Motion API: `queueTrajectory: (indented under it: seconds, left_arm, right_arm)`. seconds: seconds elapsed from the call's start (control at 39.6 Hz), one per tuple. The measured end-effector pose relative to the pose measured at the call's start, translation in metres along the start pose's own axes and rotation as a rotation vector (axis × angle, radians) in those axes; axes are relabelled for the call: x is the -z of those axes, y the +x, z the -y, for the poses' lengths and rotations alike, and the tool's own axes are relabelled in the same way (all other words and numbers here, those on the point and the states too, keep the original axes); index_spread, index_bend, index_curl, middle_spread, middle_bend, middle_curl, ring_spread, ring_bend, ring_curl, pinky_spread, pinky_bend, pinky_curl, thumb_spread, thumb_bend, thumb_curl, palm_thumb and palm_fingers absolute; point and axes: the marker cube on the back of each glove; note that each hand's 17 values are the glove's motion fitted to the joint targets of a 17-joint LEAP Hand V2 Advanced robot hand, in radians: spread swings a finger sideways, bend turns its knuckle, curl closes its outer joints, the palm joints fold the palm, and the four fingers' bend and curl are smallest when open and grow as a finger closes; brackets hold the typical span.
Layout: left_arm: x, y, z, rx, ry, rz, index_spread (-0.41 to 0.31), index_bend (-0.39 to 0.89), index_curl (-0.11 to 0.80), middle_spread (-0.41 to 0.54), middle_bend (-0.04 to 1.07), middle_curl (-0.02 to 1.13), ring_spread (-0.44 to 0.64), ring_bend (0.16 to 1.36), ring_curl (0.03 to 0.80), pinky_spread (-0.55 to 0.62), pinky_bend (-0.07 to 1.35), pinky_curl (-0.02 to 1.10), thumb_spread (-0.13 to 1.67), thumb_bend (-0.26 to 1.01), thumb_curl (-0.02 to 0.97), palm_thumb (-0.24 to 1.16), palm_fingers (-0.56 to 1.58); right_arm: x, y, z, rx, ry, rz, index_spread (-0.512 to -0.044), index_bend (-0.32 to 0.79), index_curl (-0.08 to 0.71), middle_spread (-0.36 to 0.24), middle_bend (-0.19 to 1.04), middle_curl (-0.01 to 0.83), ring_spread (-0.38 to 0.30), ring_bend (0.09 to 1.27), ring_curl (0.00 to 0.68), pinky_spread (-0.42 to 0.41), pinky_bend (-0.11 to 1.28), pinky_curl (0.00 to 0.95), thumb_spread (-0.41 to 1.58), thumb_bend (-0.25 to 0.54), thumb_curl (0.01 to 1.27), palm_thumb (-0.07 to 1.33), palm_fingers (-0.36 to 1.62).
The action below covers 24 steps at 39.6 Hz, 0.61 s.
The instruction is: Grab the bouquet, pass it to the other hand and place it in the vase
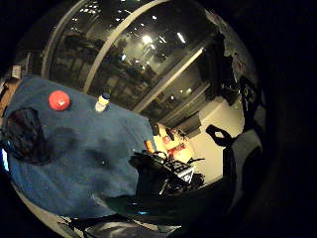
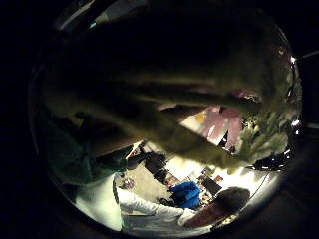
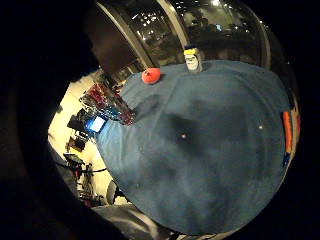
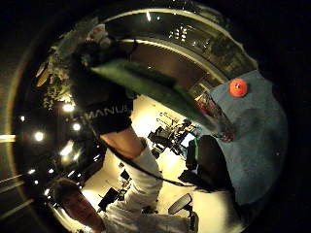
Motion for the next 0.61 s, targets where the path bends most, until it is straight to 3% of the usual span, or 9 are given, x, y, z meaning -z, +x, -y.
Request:
queueTrajectory:
  seconds: [0.08, 0.3, 0.43, 0.53, 0.61]
  left_arm:
    - [0.021, 0.009, 0.019, -0.017, 0.045, 0.034, -0.294, 0.35, 0.443, -0.355, 0.75, 0.59, -0.39, 0.89, 0.490, -0.42, 0.70, 0.51, 0.86, -0.02, 0.482, 0.77, 1.40]
    - [0.082, 0.009, 0.069, -0.067, 0.221, 0.103, -0.297, 0.35, 0.482, -0.362, 0.77, 0.59, -0.38, 0.90, 0.495, -0.43, 0.72, 0.51, 0.82, -0.03, 0.507, 0.77, 1.39]
    - [0.103, -0.012, 0.082, -0.004, 0.252, 0.109, -0.295, 0.34, 0.496, -0.357, 0.78, 0.60, -0.38, 0.91, 0.497, -0.43, 0.72, 0.51, 0.80, -0.03, 0.520, 0.76, 1.37]
    - [0.111, -0.032, 0.086, 0.063, 0.244, 0.088, -0.295, 0.33, 0.506, -0.354, 0.78, 0.60, -0.38, 0.91, 0.497, -0.43, 0.73, 0.51, 0.79, -0.03, 0.529, 0.76, 1.37]
    - [0.115, -0.055, 0.088, 0.105, 0.244, 0.096, -0.294, 0.32, 0.511, -0.353, 0.78, 0.60, -0.38, 0.91, 0.497, -0.43, 0.73, 0.51, 0.78, -0.03, 0.535, 0.76, 1.37]
  right_arm:
    - [0.018, 0.016, 0.003, -0.096, 0.023, -0.087, -0.269, 0.11, 0.396, -0.108, 0.28, 0.432, -0.165, 0.63, 0.398, -0.079, 0.64, 0.404, 0.88, -0.060, 0.58, 0.76, 0.49]
    - [0.058, 0.016, 0.007, -0.091, 0.081, -0.119, -0.274, 0.12, 0.359, -0.074, 0.19, 0.402, -0.131, 0.56, 0.366, -0.007, 0.59, 0.364, 1.02, -0.040, 0.49, 0.63, 0.47]
    - [0.062, 0.026, 0.000, -0.112, 0.084, -0.112, -0.274, 0.13, 0.346, -0.067, 0.18, 0.394, -0.123, 0.54, 0.358, 0.015, 0.57, 0.353, 1.06, -0.027, 0.47, 0.62, 0.48]
    - [0.059, 0.025, -0.001, -0.027, 0.078, -0.022, -0.274, 0.14, 0.340, -0.057, 0.18, 0.386, -0.120, 0.53, 0.354, 0.025, 0.56, 0.348, 1.08, -0.023, 0.46, 0.62, 0.50]
    - [0.059, 0.033, -0.010, -0.186, 0.074, -0.064, -0.274, 0.15, 0.340, -0.054, 0.17, 0.379, -0.114, 0.52, 0.353, 0.029, 0.54, 0.343, 1.10, -0.016, 0.46, 0.63, 0.51]
